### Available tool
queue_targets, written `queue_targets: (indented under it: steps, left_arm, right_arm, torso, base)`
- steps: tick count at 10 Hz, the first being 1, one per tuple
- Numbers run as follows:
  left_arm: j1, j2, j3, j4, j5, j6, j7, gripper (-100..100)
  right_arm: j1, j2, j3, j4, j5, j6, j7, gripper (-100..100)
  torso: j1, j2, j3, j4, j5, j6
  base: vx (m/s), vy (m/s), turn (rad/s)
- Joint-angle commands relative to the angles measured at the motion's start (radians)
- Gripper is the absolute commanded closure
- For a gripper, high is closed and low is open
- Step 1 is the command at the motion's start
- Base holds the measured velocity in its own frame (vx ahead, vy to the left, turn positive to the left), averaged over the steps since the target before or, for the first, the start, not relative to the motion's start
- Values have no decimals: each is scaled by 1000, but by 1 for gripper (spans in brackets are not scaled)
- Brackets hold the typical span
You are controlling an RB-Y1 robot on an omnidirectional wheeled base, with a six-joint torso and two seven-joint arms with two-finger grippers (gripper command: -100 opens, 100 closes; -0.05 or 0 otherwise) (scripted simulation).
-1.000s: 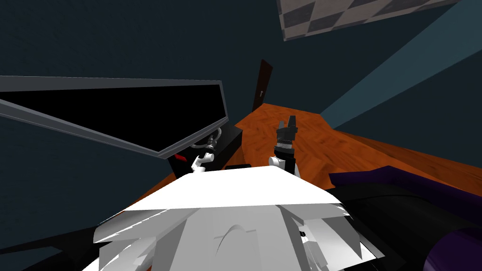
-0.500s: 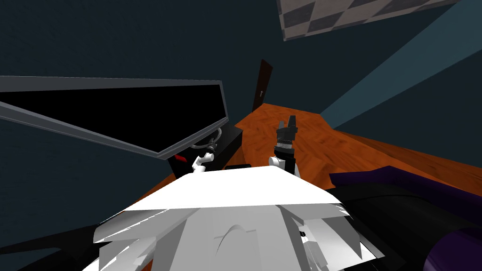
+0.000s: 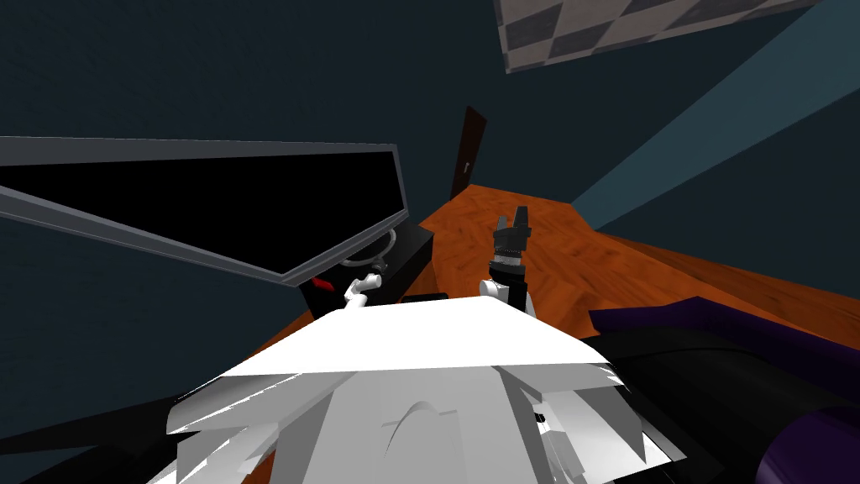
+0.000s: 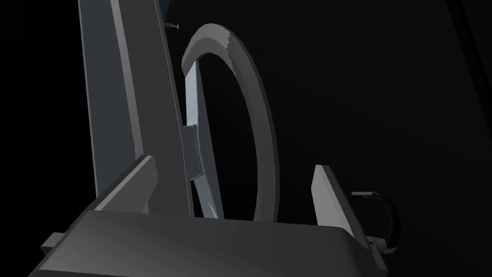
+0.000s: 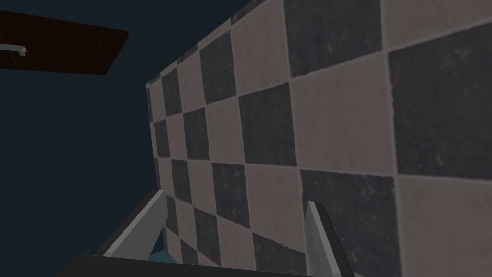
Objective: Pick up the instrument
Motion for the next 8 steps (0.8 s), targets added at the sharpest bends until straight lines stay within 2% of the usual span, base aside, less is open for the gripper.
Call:
queue_targets:
  steps: [1, 2, 6, 7, 8]
  left_arm:
    - [-21, 3, 13, 50, 3, 50, -6, -100]
    - [-21, 3, 13, 65, 3, 53, -6, -100]
    - [-66, 7, 43, 193, 4, 157, -24, -100]
    - [-66, 7, 43, 193, 4, 157, -24, -100]
    - [-75, 8, 50, 218, 3, 179, -29, -100]
  right_arm:
    - [0, 0, 0, 0, 0, 0, 0, 0]
    - [0, 0, 0, 0, 0, 0, 0, 0]
    - [0, 0, 0, 0, 0, 0, 0, 0]
    - [0, 0, 0, 0, 0, 0, 0, 0]
    - [0, 0, 0, 0, 0, 0, 0, 0]
  torso:
    - [0, 0, 0, 0, 0, 0]
    - [1, 0, 0, 0, 0, 0]
    - [1, 0, 0, 0, 0, 0]
    - [1, 0, 0, 0, 0, 0]
    - [0, 0, 0, 0, 0, 0]
  base:
    - [31, 35, -2]
    - [19, 31, 1]
    - [26, 32, 2]
    - [21, 27, -1]
    - [17, 25, 2]
